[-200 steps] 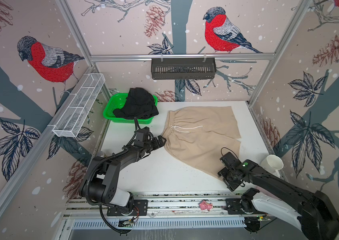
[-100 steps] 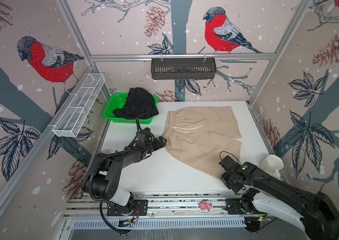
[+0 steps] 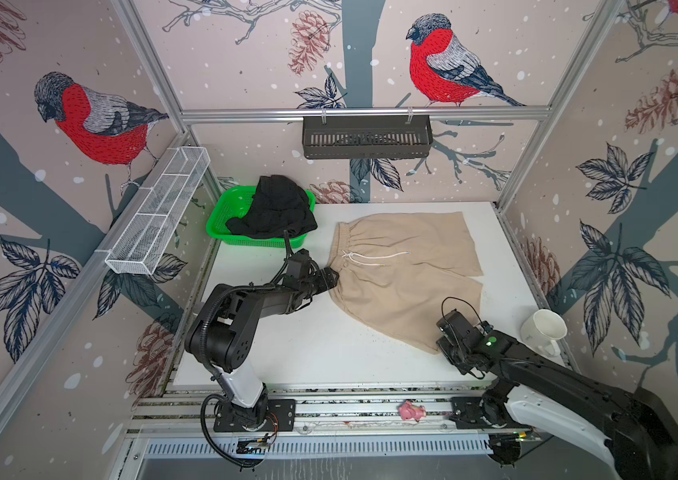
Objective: Fold and stack the shorts
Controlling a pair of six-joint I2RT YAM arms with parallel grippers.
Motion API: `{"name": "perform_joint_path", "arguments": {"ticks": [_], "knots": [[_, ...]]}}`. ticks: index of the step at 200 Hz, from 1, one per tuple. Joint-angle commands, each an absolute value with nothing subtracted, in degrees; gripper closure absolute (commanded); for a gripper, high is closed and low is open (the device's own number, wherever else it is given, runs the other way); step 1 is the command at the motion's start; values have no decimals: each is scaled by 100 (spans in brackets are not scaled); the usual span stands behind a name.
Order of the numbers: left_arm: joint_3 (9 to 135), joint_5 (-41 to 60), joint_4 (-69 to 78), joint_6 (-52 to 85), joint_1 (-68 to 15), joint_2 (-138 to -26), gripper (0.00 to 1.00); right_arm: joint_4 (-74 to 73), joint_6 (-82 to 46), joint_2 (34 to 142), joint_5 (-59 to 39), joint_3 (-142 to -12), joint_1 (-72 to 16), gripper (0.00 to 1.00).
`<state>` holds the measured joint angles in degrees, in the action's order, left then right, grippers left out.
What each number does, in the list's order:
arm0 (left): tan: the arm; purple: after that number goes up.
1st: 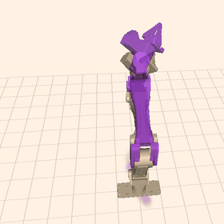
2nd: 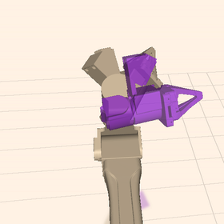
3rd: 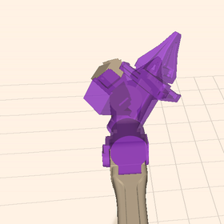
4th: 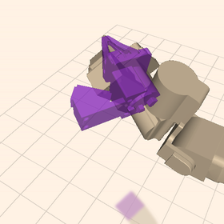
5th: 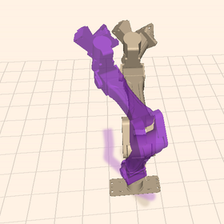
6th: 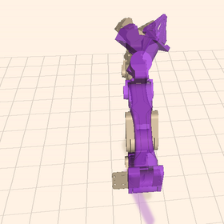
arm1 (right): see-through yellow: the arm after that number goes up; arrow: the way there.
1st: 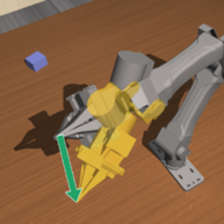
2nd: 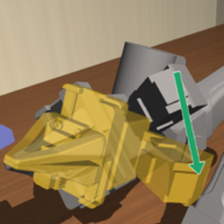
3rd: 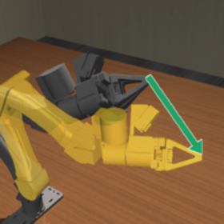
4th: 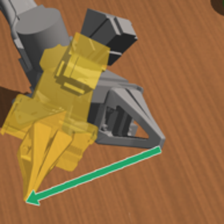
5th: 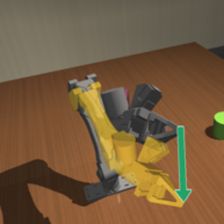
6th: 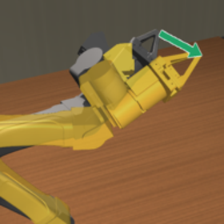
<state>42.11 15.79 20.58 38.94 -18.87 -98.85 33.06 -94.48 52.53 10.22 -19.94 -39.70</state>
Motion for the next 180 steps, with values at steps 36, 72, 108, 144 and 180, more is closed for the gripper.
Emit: {"name": "perform_joint_path", "arguments": {"ticks": [36, 72, 108, 144, 180], "knots": [[4728, 1066, 1644, 3239, -1896, -10300, 83, 4108, -9378, 4665, 1794, -2032, -4003, 98], [5263, 572, 655, 2550, -1891, -10274, 100, 4534, -8641, 4240, 2538, -2424, -4147, 99], [5687, 289, -365, 2173, -1949, -10031, 100, 5144, -8132, 4276, 3291, -3156, -4190, 98], [5687, 277, -966, 2132, -1988, -9474, 100, 5541, -7476, 4544, 3599, -3869, -4219, 99], [5973, -89, -1893, 2021, -2078, -8948, 100, 6207, -7055, 4866, 3841, -4644, -4413, 99]]}}
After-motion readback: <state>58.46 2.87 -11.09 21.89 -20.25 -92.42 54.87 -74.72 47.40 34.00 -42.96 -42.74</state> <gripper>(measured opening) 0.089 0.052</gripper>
